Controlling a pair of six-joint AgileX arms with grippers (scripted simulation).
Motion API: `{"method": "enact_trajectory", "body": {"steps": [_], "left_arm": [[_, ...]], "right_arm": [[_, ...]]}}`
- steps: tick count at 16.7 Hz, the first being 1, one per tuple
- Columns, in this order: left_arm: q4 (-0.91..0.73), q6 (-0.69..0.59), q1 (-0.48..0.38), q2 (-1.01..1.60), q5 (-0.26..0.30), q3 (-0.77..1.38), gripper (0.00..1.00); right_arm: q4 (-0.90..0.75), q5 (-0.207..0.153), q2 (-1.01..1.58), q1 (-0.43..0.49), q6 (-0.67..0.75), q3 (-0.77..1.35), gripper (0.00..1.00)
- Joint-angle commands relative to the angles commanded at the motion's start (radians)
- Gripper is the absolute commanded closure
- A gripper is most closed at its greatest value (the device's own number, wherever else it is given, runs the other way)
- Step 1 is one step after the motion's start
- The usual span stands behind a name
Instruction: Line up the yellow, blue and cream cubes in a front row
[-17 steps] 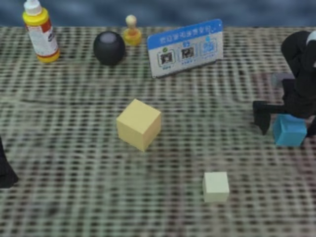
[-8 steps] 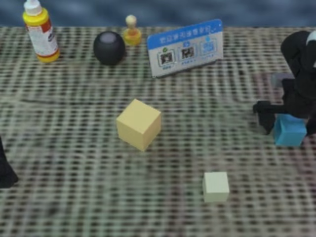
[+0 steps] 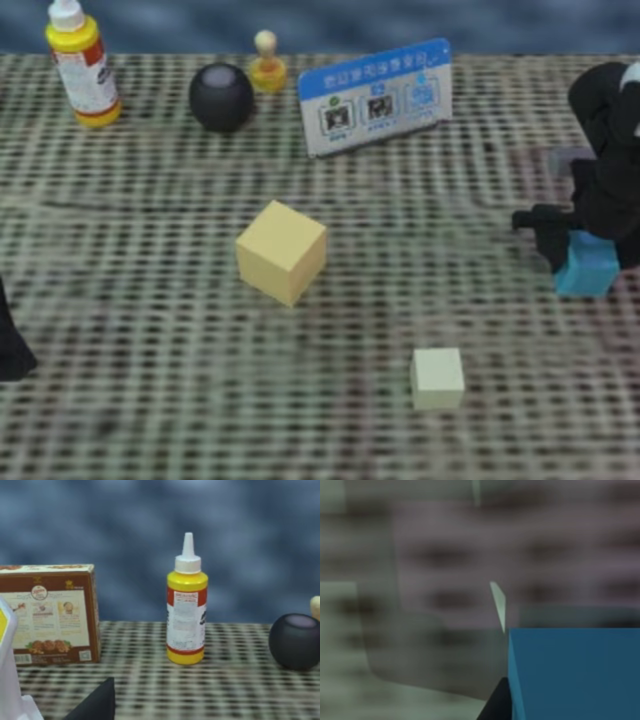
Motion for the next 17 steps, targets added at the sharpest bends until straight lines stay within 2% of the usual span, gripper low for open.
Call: {"method": "enact_trajectory", "body": {"steps": [9, 14, 17], "left_arm": [[0.000, 0.000, 0.000, 0.000, 0.000, 0.000, 0.00], [0.000, 0.000, 0.000, 0.000, 0.000, 0.000, 0.00], [0.000, 0.000, 0.000, 0.000, 0.000, 0.000, 0.00]], "right_arm": [[-0.027, 0.005, -0.031, -0.001, -0.003, 0.020, 1.00], [-0.199, 0.004, -0.102, 0.004, -0.003, 0.108, 1.00], [-0.243, 0.004, -0.131, 0.006, -0.004, 0.135, 1.00]]}}
